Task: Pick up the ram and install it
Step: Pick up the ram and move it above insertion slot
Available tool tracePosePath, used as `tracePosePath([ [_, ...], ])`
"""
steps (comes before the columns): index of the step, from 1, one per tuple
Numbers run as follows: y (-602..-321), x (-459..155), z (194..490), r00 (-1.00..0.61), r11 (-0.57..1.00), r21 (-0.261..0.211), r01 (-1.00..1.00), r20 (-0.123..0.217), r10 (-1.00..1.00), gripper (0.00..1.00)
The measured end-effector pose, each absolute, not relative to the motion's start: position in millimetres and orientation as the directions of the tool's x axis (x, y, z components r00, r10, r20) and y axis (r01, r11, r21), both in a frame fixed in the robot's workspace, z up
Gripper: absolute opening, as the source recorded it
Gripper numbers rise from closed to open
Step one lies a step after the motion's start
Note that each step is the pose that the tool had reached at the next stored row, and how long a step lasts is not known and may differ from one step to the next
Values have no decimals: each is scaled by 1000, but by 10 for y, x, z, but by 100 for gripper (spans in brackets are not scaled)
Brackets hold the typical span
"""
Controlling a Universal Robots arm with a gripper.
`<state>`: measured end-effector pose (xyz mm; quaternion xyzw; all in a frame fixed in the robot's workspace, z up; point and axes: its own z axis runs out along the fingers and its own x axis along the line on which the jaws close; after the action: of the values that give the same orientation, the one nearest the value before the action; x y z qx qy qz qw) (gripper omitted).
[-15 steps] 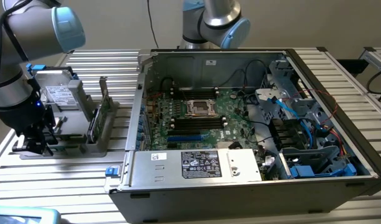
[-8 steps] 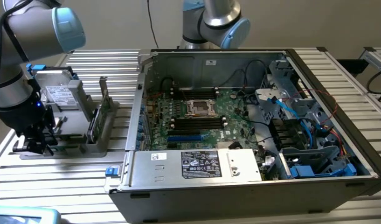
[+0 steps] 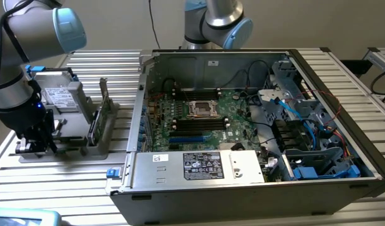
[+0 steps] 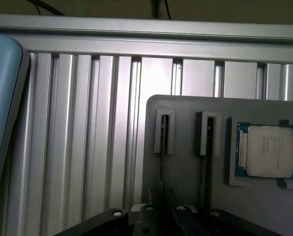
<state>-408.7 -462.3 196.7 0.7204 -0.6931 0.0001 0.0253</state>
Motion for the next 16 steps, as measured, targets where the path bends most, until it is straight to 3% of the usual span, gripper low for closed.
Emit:
tracePosePath([
  [16,-4631,-4104,2068,35,-34,37,-999,36,-999,15],
])
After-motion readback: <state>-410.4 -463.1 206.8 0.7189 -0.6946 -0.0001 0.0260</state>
